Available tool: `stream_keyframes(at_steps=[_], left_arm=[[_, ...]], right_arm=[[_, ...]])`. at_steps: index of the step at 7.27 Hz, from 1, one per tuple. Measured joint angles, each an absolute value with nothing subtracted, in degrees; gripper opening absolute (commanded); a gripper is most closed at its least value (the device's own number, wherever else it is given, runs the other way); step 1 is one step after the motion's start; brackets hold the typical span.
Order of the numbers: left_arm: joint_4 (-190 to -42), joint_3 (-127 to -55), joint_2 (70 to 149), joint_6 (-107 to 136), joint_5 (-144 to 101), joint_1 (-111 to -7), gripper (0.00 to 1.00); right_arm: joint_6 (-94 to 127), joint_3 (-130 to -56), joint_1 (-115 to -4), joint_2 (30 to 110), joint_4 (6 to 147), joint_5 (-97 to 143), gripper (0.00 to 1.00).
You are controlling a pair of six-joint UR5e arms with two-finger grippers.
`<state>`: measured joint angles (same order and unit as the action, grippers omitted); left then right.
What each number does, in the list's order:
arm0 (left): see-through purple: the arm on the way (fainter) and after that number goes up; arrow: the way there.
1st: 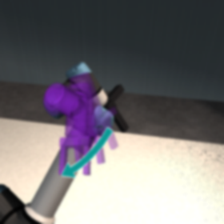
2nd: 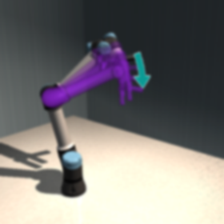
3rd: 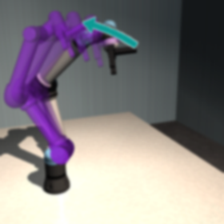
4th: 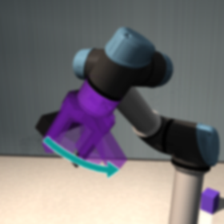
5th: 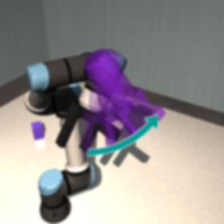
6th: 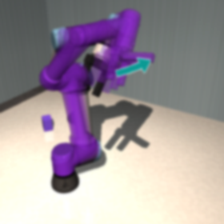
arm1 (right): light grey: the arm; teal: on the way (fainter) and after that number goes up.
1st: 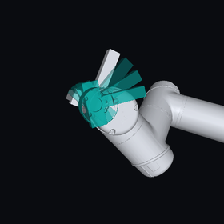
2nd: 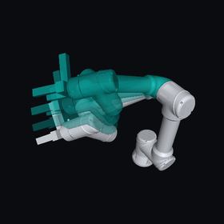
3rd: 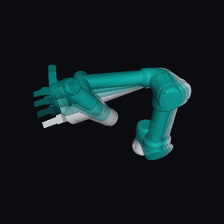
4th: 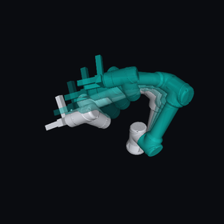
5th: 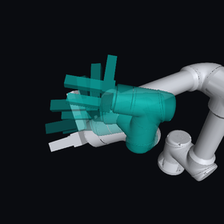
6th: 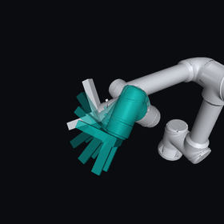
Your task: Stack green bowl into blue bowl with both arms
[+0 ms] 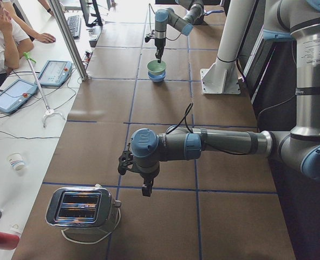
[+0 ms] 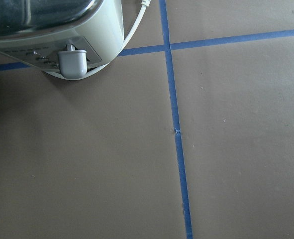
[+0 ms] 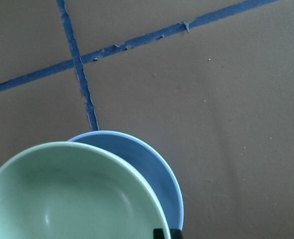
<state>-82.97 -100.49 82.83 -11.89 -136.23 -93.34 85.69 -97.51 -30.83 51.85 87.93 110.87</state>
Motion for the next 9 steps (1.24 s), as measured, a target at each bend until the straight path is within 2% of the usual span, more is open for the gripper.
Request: stream_keyframes(at_steps=[3,4,5,6,9], left_arm=[[-82.97,-100.78,82.81,-11.61,-136.23,-93.34,1.0],[-82.97,-100.8,82.8,-11.6,-136.23,-93.34,1.0],[-82.97,-100.81,82.8,-11.6,-136.23,-93.34,1.0],[-82.97,-100.81,82.79,-11.6,-136.23,-93.34,1.0],[-82.97,-100.55,82.9,-9.49,-136.17,-93.31,1.0]], right_arm=[[85.85,-95.13,-29.59,52.08,86.57,109.4,0.0],[85.83,-94.99,-29.57,52.2,86.49,109.25,0.08],[85.85,-94.96,-29.54,52.25,86.42,109.17,0.63],[85.86,-94.93,-29.54,52.27,86.36,109.12,1.0],[84.71,-95.51,-31.47,52.19,86.65,109.88,1.0]])
